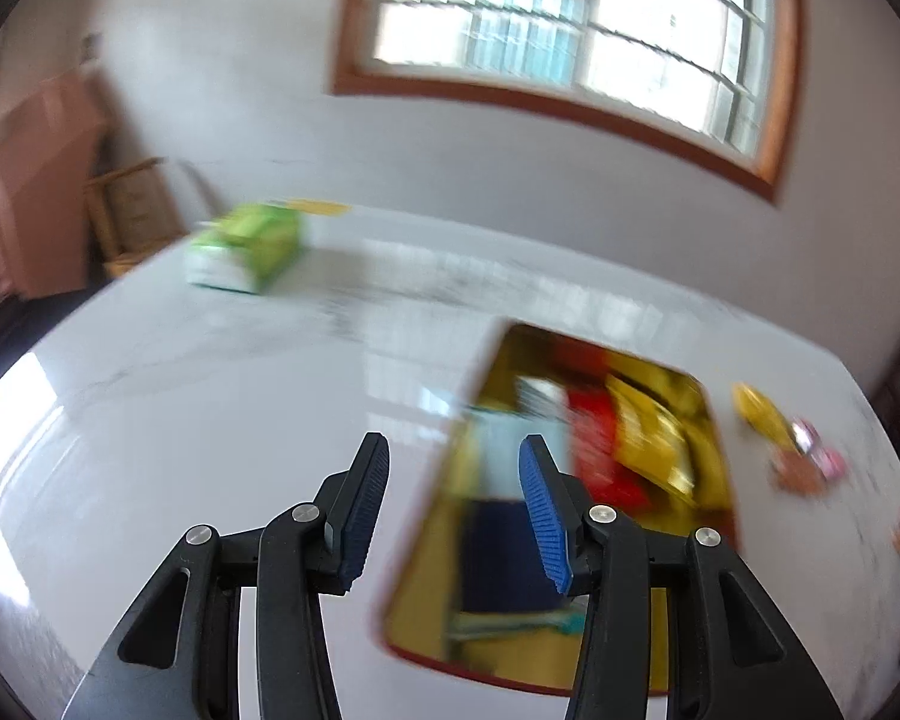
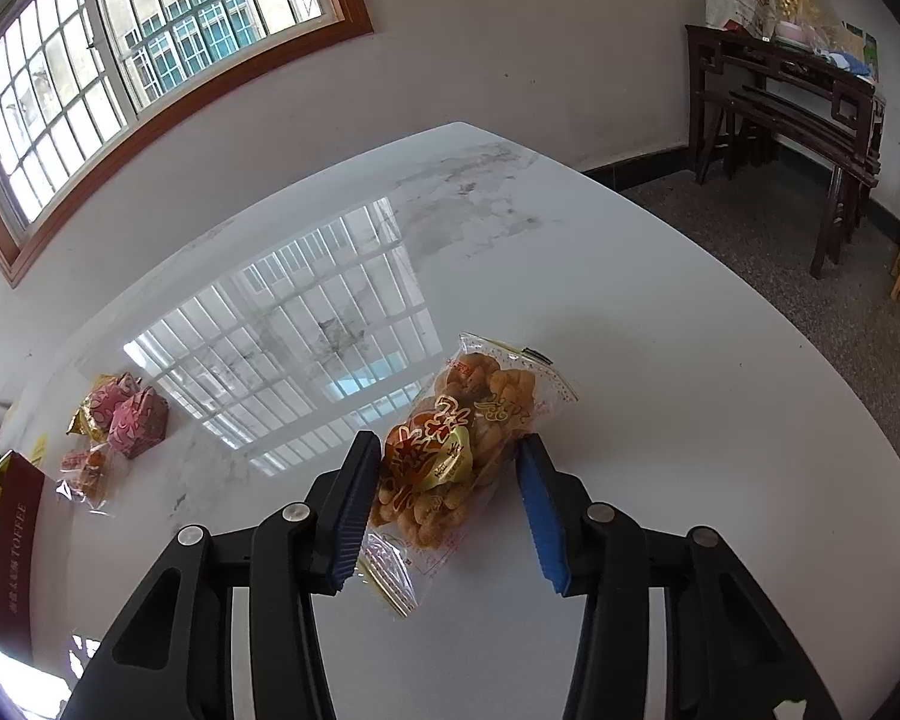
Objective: Organize snacks
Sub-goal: 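Lower the blue candy into the tin and open the left gripper, then carry the peanut packet over the tin, lower it and open the right gripper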
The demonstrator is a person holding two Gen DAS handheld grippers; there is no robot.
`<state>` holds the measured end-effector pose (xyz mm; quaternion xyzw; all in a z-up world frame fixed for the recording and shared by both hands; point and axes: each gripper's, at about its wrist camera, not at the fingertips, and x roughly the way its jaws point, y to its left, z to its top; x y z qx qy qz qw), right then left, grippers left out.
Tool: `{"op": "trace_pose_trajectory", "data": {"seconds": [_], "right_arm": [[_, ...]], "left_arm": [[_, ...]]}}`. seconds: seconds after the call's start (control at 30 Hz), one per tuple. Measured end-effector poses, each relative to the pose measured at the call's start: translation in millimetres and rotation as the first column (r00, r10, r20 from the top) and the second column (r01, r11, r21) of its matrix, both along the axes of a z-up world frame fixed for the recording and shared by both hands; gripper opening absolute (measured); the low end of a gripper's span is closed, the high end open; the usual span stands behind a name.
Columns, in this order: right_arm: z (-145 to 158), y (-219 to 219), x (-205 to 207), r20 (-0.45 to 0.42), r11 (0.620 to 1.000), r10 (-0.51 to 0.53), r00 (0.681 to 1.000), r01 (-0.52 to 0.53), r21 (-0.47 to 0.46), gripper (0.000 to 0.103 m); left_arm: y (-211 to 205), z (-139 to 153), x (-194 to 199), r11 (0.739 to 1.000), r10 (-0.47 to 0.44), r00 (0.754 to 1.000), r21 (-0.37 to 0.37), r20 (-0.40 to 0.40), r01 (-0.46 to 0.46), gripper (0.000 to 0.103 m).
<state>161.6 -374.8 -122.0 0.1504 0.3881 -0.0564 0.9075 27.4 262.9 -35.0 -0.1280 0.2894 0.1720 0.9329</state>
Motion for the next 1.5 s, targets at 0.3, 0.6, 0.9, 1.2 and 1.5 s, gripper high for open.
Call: {"op": "trace_pose_trajectory", "data": {"seconds": [0.3, 0.6, 0.9, 1.2, 1.5], "right_arm": [[13.7, 21.0, -17.6, 0.03, 0.995, 0.055, 0.998, -0.058, 0.086, 0.043], [69.0, 118.3, -23.6, 0.141, 0.944, 0.275, 0.951, -0.295, 0.15, 0.043], [103.5, 275.1, -27.3, 0.191, 0.78, 0.576, 0.795, -0.604, 0.163, 0.043], [86.0, 382.6, -29.1, 0.133, 0.661, 0.724, 0.676, -0.736, 0.144, 0.043], [66.5, 431.2, -24.9, 0.048, 0.642, 0.761, 0.646, -0.763, 0.077, 0.043]], "left_arm": [[75.8, -32.8, -14.6, 0.968, 0.23, 0.972, -0.092, -0.047, -0.234, 0.047], [94.8, -60.9, -14.3, 0.955, 0.265, 0.959, -0.112, -0.096, -0.275, 0.047], [104.5, -66.6, -10.4, 0.949, 0.262, 0.96, -0.156, -0.099, -0.275, 0.047], [95.2, -61.8, -8.6, 0.962, 0.236, 0.967, -0.119, -0.096, -0.246, 0.051], [98.7, -63.1, -9.0, 0.958, 0.241, 0.965, -0.133, -0.1, -0.253, 0.051]]}}
